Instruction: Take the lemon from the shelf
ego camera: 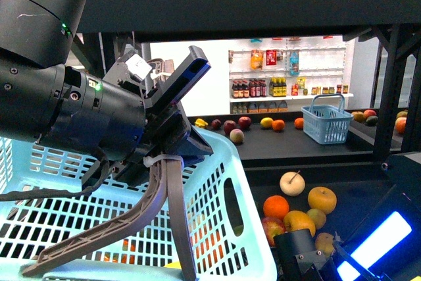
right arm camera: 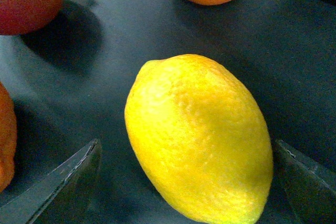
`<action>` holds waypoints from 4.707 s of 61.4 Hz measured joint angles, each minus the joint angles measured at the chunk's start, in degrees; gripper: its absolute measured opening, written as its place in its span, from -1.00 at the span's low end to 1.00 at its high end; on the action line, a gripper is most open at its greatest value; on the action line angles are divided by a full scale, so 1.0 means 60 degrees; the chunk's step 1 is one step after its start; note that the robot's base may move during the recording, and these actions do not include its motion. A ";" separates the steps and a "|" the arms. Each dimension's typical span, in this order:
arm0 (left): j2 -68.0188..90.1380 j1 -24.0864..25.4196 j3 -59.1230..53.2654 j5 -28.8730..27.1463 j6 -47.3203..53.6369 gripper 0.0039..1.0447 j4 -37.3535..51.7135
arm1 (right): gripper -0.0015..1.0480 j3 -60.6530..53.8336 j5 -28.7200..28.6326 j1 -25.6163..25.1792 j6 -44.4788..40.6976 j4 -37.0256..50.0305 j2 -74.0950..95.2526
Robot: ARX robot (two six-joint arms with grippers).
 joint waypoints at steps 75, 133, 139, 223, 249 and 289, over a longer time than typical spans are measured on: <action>0.0000 0.0000 0.0000 -0.0004 0.0000 -0.79 0.0000 | 0.04 -0.4211 0.0197 -0.2073 0.1038 0.1829 -0.4302; 0.0022 0.0000 0.0000 -0.0073 -0.0036 -0.79 0.0000 | 0.06 -0.5843 -0.0583 0.0350 0.3989 0.1300 -0.8058; 0.0022 0.0000 0.0000 -0.0055 -0.0036 -0.79 0.0000 | 0.34 -0.5865 -0.0572 0.0503 0.4065 0.1300 -0.8021; 0.0025 0.0000 0.0000 0.0007 -0.0142 -0.79 0.0000 | -0.09 -1.5650 0.2401 -0.3031 0.3034 -0.1534 -2.4003; 0.0029 -0.0007 0.0000 -0.0004 -0.0135 -0.79 0.0000 | -0.95 -1.6804 0.3013 -0.2142 0.2954 -0.1832 -2.5325; 0.0029 -0.0007 0.0000 0.0011 -0.0138 -0.79 0.0000 | -0.66 -1.7300 0.3042 -0.2138 0.2947 -0.3388 -2.7507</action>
